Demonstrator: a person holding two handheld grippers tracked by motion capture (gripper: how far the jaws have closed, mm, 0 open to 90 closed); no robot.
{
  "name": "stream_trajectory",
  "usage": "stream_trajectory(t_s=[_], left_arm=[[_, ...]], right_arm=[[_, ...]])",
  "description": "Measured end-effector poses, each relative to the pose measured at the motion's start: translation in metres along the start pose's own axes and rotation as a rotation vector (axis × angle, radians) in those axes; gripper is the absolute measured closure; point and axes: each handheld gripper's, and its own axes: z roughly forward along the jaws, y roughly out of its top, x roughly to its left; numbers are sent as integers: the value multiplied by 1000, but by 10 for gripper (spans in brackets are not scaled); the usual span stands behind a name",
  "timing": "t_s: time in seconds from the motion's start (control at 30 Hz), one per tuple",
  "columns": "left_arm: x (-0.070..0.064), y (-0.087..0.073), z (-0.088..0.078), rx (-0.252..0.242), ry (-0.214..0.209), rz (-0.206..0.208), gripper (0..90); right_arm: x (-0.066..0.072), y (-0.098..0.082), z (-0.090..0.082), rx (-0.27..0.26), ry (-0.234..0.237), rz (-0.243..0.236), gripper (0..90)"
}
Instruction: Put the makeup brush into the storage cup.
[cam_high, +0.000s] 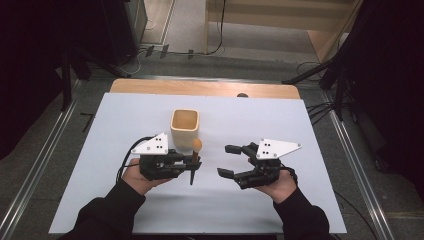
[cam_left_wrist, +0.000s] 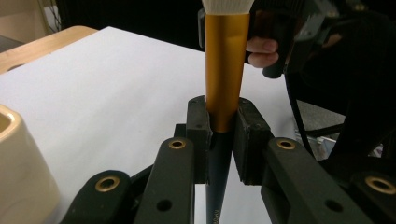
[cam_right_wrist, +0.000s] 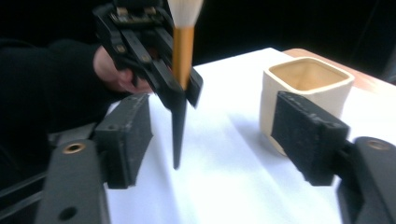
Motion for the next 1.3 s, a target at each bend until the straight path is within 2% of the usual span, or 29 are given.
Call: stream_trajectory(t_s=[0.03, 0.1, 0.23, 0.47, 0.53, 0.83, 0.97, 1.3], left_arm=[[0, 0, -1, -1, 3, 3, 785], [1, 0, -3, -5, 17, 2, 785], [1, 0, -5, -14, 29, 1, 785], [2, -2, -10, -38, 68, -5, 785], [4, -2, -12, -45, 74, -11, 785], [5, -3, -22, -60, 132, -6, 785], [7, -4, -27, -69, 148, -10, 785], [11, -4, -37, -88, 189, -20, 785]], right_arm=[[0, 0, 0, 0, 0, 0, 274], [2, -5, 0, 19, -38, -31, 255], [2, -9, -3, 12, -42, -26, 239], [-2, -17, -11, 4, -75, -19, 223], [-3, -19, -13, 2, -91, -37, 219], [-5, -30, -25, 17, -127, -24, 218], [-6, -34, -34, 7, -147, -14, 218], [-9, -39, -44, 7, -175, 1, 218]])
